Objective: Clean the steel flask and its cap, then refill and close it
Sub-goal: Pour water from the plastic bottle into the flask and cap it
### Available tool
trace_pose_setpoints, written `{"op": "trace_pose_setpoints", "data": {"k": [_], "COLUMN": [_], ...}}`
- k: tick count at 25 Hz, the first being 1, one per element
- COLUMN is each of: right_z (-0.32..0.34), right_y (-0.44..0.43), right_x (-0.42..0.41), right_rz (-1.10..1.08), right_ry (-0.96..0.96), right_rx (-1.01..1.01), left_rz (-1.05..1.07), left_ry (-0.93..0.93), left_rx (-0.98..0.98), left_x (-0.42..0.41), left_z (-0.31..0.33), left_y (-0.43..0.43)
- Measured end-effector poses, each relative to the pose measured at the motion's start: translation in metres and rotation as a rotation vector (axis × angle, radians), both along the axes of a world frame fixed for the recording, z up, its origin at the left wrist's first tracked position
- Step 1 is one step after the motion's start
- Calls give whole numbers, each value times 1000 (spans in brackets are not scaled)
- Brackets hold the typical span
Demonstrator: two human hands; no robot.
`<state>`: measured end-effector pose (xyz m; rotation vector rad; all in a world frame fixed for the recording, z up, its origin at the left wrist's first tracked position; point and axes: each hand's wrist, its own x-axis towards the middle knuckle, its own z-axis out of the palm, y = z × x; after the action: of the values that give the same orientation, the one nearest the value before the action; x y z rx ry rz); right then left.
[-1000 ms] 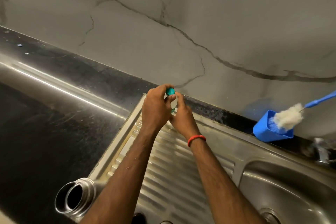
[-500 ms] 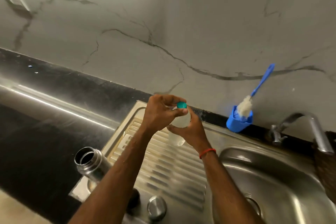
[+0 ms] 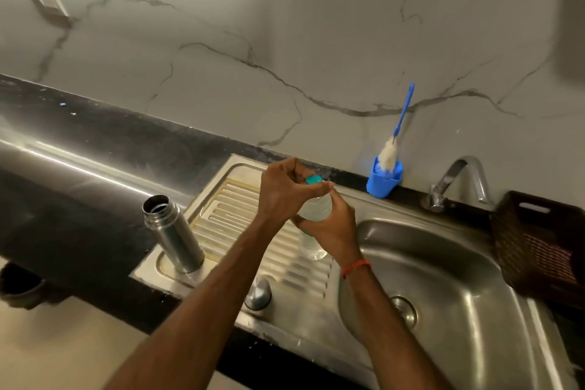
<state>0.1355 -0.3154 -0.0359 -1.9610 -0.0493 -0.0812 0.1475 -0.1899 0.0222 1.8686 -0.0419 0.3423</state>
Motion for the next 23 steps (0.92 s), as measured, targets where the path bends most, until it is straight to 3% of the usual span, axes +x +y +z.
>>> {"op": "trace_pose_setpoints", "data": {"k": [5, 8, 11, 13, 23], "right_z": [-3, -11, -16, -17, -26], "right_y": [-10, -20, -30, -38, -65], "right_x": [-25, -34, -40, -47, -76], "right_rz": [-2, 26, 28, 48, 178], "right_ry": [-22, 19, 36, 19, 14], "right_rx": [-62, -69, -71, -55, -111], "left_rz": [120, 61, -151, -180, 118], "left_ry": [-63, -13, 36, 17, -69], "left_rx": [155, 218, 147, 72, -67], "left_x": [-24, -38, -53, -62, -96], "left_z": [-5, -15, -25, -30, -58], "left_y": [-18, -25, -28, -30, -52]}}
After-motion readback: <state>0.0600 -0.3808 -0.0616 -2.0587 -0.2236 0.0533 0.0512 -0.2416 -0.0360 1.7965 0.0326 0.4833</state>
